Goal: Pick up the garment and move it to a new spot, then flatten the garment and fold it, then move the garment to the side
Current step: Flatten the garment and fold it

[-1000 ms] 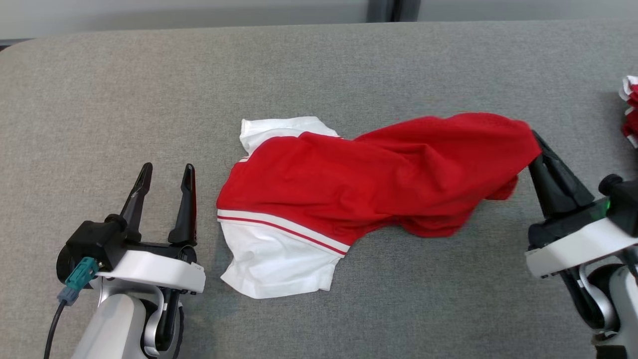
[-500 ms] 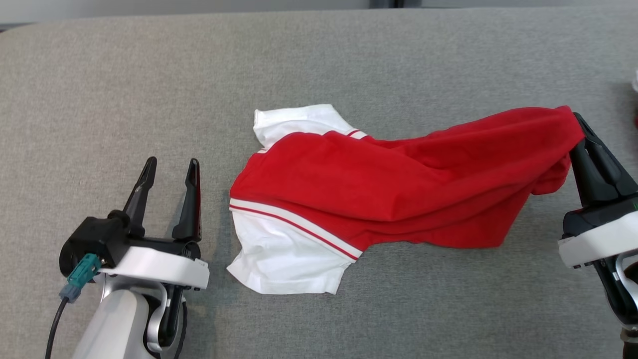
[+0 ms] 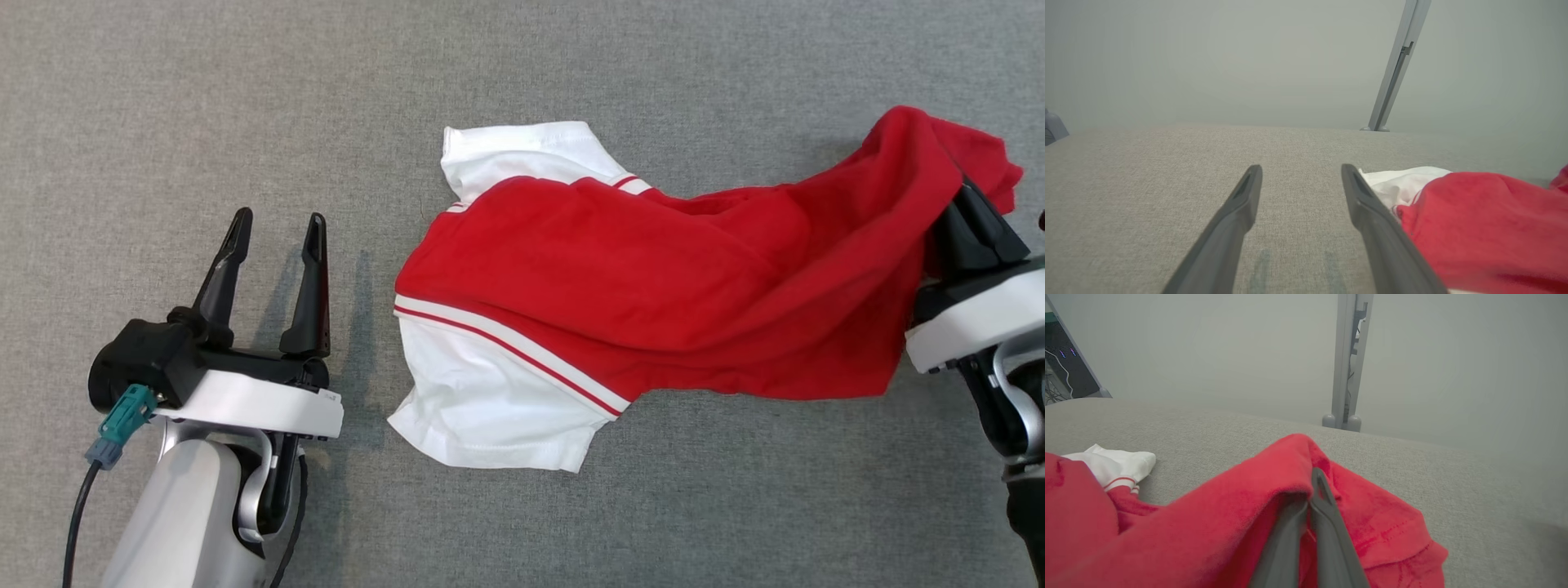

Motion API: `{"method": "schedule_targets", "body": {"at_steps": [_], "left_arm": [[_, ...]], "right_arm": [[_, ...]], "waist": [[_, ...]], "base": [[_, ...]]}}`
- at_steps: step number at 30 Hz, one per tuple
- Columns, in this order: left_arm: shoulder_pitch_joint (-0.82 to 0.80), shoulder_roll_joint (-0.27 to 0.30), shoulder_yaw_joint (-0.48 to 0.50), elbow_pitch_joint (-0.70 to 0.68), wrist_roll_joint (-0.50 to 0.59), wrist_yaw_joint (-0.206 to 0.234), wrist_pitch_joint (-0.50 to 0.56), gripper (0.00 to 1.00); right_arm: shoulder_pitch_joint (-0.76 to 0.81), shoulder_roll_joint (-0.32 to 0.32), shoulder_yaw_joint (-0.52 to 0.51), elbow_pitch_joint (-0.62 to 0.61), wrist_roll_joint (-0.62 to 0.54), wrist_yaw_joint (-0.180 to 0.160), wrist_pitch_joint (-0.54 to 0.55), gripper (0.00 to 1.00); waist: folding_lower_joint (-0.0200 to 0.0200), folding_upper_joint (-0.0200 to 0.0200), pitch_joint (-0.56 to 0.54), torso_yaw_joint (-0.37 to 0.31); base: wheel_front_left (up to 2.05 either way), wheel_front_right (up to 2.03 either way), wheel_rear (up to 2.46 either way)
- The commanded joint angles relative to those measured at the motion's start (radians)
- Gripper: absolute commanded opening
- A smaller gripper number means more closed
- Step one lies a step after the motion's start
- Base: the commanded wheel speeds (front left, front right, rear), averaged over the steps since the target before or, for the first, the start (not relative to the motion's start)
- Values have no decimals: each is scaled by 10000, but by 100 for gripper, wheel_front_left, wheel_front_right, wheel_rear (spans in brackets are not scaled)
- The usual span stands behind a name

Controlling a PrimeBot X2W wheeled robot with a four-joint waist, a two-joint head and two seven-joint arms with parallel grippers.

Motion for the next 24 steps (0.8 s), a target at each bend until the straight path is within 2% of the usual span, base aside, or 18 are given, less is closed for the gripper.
{"method": "schedule_targets", "body": {"at_steps": [1, 2, 3, 4, 5, 12, 17, 24], "left_arm": [[-246, -18, 38, 9, 89, -62, 0, 100], [-246, -18, 38, 9, 89, -62, 0, 100], [-244, -27, 48, 24, 105, -80, 0, 100], [-230, -31, 67, 40, 107, -78, -1, 100], [-217, -32, 92, 60, 122, -95, -1, 100], [35, -105, 216, 210, 234, -129, -1, 100], [221, -97, 306, 288, 264, -121, -1, 100], [730, -20, 458, 338, 222, 3, -1, 100]], "right_arm": [[-226, -60, 108, 271, 164, -2, -170, 14], [-226, -60, 108, 271, 164, -2, -170, 14], [-358, -68, 192, 446, 195, -2, -273, 45], [-455, -107, 302, 621, 225, -2, -340, 85], [-520, -121, 393, 772, 259, -2, -412, 100], [-282, 81, 582, 1134, 544, -2, -1001, 100], [499, 276, 288, 563, 619, -2, -1318, 100], [1751, 675, -195, -424, 267, -2, -1056, 100]], "waist": [[0, 0, 61, 28], [0, 0, 61, 28], [0, 0, 73, 28], [0, 0, 77, 22], [0, 0, 69, 8], [0, 0, -309, -267], [0, 0, -750, -515], [0, 0, -1475, -908]], "base": [[0, 0, 0], [0, 0, 0], [0, 0, 0], [0, 0, 0], [0, 0, 0], [0, 0, 0], [0, 0, 0], [0, 0, 0]]}}
